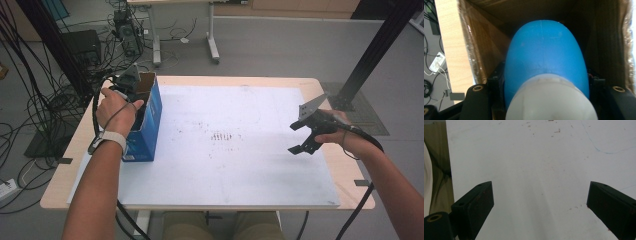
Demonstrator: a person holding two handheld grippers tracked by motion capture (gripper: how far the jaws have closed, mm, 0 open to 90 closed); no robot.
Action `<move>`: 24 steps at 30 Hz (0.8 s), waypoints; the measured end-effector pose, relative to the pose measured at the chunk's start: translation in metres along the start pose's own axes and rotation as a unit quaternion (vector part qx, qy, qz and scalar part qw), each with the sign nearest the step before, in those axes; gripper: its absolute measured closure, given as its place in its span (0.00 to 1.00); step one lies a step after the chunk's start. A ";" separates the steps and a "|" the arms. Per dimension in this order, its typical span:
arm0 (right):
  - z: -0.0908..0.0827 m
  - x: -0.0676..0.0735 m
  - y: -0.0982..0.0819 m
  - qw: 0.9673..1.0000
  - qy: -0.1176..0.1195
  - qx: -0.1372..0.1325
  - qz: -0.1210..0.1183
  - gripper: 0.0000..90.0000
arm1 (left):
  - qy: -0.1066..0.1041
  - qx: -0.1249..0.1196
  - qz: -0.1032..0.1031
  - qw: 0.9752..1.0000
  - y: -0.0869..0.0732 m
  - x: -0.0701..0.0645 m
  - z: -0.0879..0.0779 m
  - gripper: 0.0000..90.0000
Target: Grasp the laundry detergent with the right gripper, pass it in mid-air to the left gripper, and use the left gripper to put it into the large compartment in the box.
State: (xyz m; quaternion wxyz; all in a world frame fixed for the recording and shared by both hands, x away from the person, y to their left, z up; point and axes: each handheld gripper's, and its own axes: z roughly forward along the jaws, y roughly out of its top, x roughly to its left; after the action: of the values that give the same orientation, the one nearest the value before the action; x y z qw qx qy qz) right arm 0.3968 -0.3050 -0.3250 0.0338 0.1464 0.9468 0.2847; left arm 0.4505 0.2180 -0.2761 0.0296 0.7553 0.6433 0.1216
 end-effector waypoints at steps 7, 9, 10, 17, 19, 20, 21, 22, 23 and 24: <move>0.001 0.001 -0.001 1.000 0.001 0.000 0.000 0.08 | 0.000 0.003 0.002 1.000 0.000 0.000 0.000 0.41; 0.001 0.001 0.000 1.000 0.001 0.000 0.000 0.08 | -0.001 0.003 0.002 1.000 0.000 0.000 0.000 0.41; 0.001 0.001 0.000 1.000 0.001 -0.001 0.000 0.08 | 0.000 0.003 0.002 1.000 0.000 0.000 0.000 0.41; 0.000 0.001 -0.001 1.000 0.000 -0.001 0.002 0.08 | 0.002 0.004 0.001 1.000 0.000 -0.001 0.000 0.41; 0.000 0.001 -0.001 1.000 0.000 -0.001 0.000 0.08 | 0.001 0.004 0.000 1.000 0.000 0.000 0.000 0.41; 0.001 0.001 -0.002 1.000 -0.001 0.000 0.000 0.08 | 0.001 0.004 -0.001 1.000 0.000 0.000 0.000 0.41; 0.001 0.001 -0.002 1.000 -0.001 0.000 0.000 0.08 | 0.000 0.004 -0.001 1.000 0.000 0.000 0.000 0.41; 0.001 0.001 -0.002 1.000 0.000 -0.001 0.000 0.08 | 0.000 0.004 -0.001 1.000 0.000 0.000 0.000 0.41; 0.001 0.001 -0.002 1.000 0.000 -0.001 0.000 0.08 | 0.000 0.004 -0.002 1.000 0.000 0.000 0.000 0.41; 0.001 0.001 -0.002 1.000 -0.001 0.000 0.000 0.08 | 0.000 0.004 -0.001 1.000 0.000 0.000 0.001 0.41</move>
State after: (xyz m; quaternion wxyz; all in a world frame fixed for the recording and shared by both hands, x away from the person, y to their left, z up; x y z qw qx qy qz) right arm 0.3952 -0.3058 -0.3266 0.0345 0.1464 0.9467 0.2850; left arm 0.4505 0.2184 -0.2766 0.0269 0.7546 0.6448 0.1190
